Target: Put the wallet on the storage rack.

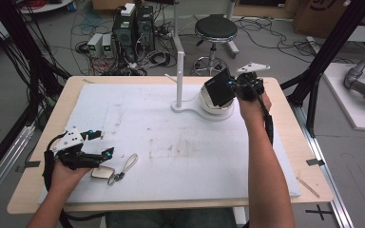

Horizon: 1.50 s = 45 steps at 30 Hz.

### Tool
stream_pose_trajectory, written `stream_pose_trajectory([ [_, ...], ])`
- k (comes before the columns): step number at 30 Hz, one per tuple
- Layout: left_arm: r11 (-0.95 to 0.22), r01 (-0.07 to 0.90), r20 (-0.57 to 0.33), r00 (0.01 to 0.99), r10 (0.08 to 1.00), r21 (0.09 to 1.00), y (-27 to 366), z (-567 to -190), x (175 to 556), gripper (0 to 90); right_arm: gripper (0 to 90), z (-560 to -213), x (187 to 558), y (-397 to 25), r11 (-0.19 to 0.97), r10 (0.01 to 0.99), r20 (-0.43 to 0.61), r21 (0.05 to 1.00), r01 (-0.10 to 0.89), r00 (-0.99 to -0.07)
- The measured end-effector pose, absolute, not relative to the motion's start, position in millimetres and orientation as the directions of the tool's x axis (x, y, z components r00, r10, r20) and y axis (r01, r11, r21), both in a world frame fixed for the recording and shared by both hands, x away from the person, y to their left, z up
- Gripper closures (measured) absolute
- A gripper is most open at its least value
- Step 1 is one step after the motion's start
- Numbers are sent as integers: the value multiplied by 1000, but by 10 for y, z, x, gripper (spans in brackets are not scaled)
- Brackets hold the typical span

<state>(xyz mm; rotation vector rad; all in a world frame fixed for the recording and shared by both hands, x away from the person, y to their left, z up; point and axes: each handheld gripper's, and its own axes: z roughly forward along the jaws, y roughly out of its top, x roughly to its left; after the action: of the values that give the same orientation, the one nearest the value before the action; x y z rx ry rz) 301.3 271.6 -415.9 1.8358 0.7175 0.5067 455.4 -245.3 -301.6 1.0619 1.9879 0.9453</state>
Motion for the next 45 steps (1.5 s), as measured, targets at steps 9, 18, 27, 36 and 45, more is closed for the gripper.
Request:
stream_pose_trajectory([
  [9, -271, 237, 12, 732, 682, 933, 2715, -4159, 3011, 169, 855, -3142, 4578, -2444, 408, 880, -242, 827, 387, -410],
  [18, -272, 236, 14, 730, 683, 933, 2711, -4154, 3005, 169, 855, -3159, 4586, -2391, 432, 878, -282, 814, 388, -387],
  [27, -268, 237, 10, 732, 682, 934, 2713, -4158, 3011, 169, 855, -3198, 4615, -2327, 460, 869, -318, 804, 377, -380],
  [36, -269, 235, 11, 732, 681, 934, 2713, -4154, 3007, 169, 753, -3328, 4672, -2260, 403, 894, -250, 813, 421, -373],
  [45, -272, 235, 12, 737, 676, 933, 2702, -4156, 3010, 169, 409, -3175, 4523, -2454, 331, 918, -167, 823, 461, -361],
])
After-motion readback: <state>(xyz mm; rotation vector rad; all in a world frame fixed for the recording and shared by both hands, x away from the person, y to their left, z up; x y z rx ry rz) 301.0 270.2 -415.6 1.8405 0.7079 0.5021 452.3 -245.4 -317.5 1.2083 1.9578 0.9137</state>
